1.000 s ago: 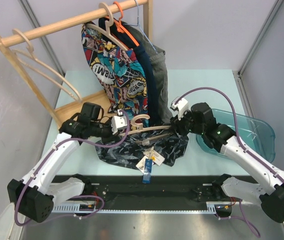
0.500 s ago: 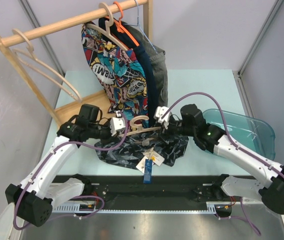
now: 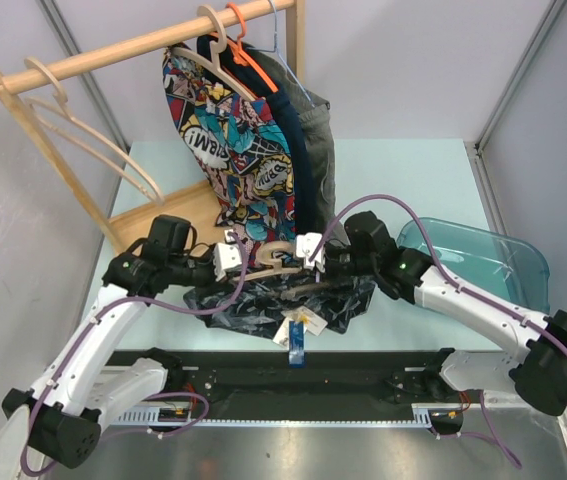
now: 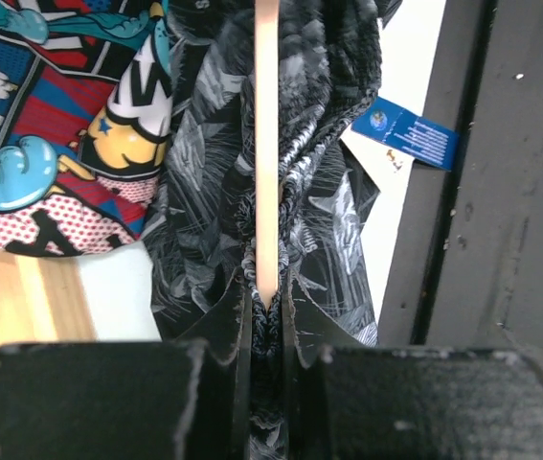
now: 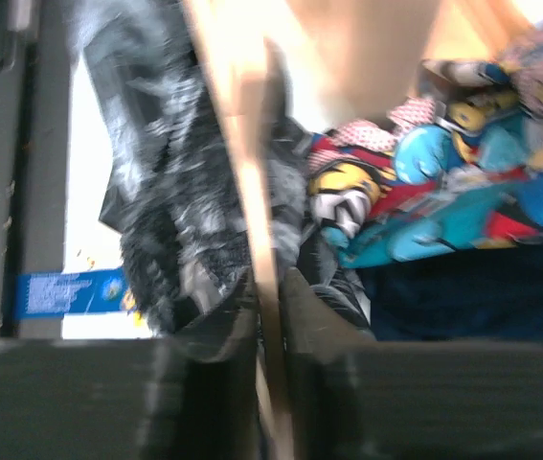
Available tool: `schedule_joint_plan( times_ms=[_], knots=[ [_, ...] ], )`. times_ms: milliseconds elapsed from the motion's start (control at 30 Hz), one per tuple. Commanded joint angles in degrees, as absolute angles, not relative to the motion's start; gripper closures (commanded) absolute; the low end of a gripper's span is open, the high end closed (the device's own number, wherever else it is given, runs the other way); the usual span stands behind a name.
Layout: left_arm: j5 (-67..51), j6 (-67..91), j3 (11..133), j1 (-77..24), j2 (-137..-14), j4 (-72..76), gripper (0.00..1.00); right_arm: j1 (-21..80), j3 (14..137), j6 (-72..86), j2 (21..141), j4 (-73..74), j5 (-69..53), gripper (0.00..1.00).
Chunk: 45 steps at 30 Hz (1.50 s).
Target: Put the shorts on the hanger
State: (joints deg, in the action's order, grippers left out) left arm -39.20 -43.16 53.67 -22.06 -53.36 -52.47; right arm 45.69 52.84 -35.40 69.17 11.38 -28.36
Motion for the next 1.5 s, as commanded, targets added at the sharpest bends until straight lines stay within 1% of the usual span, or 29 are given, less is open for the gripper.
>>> schedule_joint_plan(
  times_ms=[0,67,100,133,200,233,367,533,600,633,733,767,800,833,900,1000,1033,1100,1133,1200,1267,1300,1367,1467],
  knots=[
    [-43.07,-44.47,53.88,-22.50,-51.51,-54.22,0.92,45.88,56.16,-41.30,67.50,13.18,-31.99,1.00],
    [-41.67,-45.09,53.79,-22.41,-51.24,-55.89,0.84,45.27,56.86,-41.66,66.28,14.67,-33.12,1.00],
    [-41.05,-45.17,53.70,-22.41,-50.98,-56.33,0.74,44.39,57.21,-42.36,65.66,15.37,-33.48,1.00],
    [-40.09,-45.44,53.70,-22.33,-50.63,-57.56,0.69,44.04,57.91,-42.89,65.05,16.34,-33.92,1.00],
    [-39.82,-46.84,54.14,-22.15,-50.27,-59.32,0.62,42.81,58.71,-44.20,63.46,19.76,-35.33,1.00],
    [-39.38,-47.63,54.66,-21.80,-50.01,-60.63,0.61,42.28,59.76,-45.60,63.02,21.08,-35.85,1.00],
    [-38.67,-50.62,55.72,-20.31,-49.48,-64.07,0.60,40.87,61.87,-47.02,61.09,26.88,-37.70,1.00],
    [-39.46,-52.20,59.49,-18.28,-48.96,-67.93,0.61,40.78,64.16,-47.90,60.38,29.70,-38.32,1.00],
    [-40.16,-53.69,60.64,-17.06,-48.52,-71.17,0.66,40.52,64.95,-48.25,59.94,30.41,-38.32,1.00],
    [-40.25,-55.27,61.08,-16.62,-48.52,-72.41,0.73,40.52,65.30,-48.25,59.77,30.93,-38.32,1.00],
    [-40.87,-58.00,60.73,-14.07,-47.73,-76.02,0.82,40.43,66.18,-49.48,59.07,33.30,-38.32,1.00],
    [-40.70,-58.01,60.47,-13.37,-47.20,-76.37,0.82,40.34,66.27,-50.09,58.98,33.83,-38.15,1.00],
    [-40.78,-58.53,60.03,-11.71,-46.85,-77.07,0.80,40.17,66.44,-50.27,58.63,34.53,-38.23,1.00],
    [-40.96,-59.06,59.86,-10.82,-46.58,-77.52,0.75,39.99,66.45,-50.27,58.45,35.41,-38.41,1.00],
    [-41.22,-60.63,59.24,-8.71,-45.36,-78.48,0.68,39.64,66.62,-50.36,58.10,36.03,-38.32,1.00],
    [-41.57,-61.09,59.24,-7.65,-44.04,-79.54,0.61,39.73,66.71,-50.36,57.39,36.39,-38.32,1.00],
    [-42.79,-60.91,60.54,-7.65,-43.95,-79.89,0.55,39.73,66.97,-50.27,57.13,36.30,-38.41,1.00],
    [-44.29,-58.12,62.92,-7.65,-43.68,-79.46,0.51,40.69,67.58,-49.66,57.22,36.21,-38.23,1.00],
    [-45.86,-56.09,66.41,-7.65,-43.77,-78.84,0.47,41.22,68.46,-49.31,57.39,36.12,-38.23,1.00],
    [-47.80,-52.58,72.73,-7.65,-44.56,-78.40,0.45,43.32,69.87,-48.87,57.83,36.12,-38.15,1.00],
    [-49.04,-51.25,76.45,-7.65,-46.66,-78.92,0.43,45.17,71.62,-48.52,58.27,35.77,-37.71,1.00],
    [-49.30,-51.15,79.95,-7.65,-47.54,-81.01,0.43,46.57,72.15,-48.43,58.45,35.60,-37.44,1.00],
    [-48.96,-51.25,82.69,-7.73,-50.01,-84.01,0.42,47.81,73.56,-48.34,58.97,35.60,-37.27,1.00],
    [-49.13,-48.25,85.60,-9.31,-48.09,-83.94,0.42,49.83,74.96,-48.69,59.94,35.95,-36.74,1.00]
  ],
)
